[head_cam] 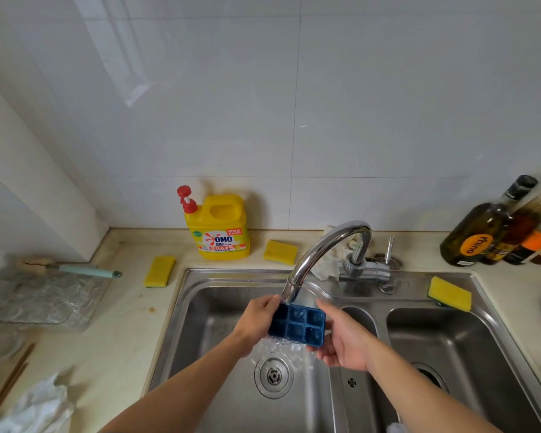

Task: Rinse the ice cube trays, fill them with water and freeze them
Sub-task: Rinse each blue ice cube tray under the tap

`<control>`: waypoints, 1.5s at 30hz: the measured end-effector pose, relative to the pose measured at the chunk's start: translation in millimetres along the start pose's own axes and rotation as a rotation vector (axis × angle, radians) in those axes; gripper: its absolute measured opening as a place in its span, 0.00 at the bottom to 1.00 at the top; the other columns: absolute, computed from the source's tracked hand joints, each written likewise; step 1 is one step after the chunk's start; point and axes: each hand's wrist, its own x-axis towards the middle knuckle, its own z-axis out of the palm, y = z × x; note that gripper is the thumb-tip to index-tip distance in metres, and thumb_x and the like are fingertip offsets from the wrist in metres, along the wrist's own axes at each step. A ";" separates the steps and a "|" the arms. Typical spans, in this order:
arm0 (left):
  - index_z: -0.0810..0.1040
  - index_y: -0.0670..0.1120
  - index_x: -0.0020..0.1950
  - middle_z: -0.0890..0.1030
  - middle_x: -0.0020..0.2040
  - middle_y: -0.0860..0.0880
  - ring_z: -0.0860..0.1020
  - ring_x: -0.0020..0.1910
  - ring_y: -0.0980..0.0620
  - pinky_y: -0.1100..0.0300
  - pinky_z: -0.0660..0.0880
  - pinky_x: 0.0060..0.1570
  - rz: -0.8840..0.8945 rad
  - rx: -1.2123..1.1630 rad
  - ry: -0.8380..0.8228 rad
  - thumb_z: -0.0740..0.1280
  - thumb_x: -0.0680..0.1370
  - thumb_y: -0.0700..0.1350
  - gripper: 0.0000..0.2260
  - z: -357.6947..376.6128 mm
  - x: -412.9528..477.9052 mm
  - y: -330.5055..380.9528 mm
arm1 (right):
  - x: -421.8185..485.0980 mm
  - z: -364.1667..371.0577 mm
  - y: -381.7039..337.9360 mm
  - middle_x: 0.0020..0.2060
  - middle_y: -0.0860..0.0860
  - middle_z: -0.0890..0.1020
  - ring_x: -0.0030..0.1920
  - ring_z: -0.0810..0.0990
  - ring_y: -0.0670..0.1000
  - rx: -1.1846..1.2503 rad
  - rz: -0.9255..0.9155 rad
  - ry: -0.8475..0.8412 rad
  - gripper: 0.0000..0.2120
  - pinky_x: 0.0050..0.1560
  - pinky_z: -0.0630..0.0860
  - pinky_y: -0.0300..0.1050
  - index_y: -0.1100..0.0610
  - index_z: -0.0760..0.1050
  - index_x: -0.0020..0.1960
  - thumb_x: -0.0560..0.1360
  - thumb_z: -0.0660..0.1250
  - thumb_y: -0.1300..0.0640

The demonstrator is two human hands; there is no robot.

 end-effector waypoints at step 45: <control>0.81 0.47 0.51 0.83 0.44 0.49 0.80 0.46 0.49 0.57 0.75 0.48 0.093 0.598 0.058 0.64 0.82 0.49 0.08 301.4 -48.1 24.0 | -189.5 -252.7 108.0 0.61 0.50 0.79 0.57 0.79 0.50 -0.902 -0.858 1.030 0.22 0.54 0.79 0.48 0.54 0.72 0.70 0.81 0.60 0.42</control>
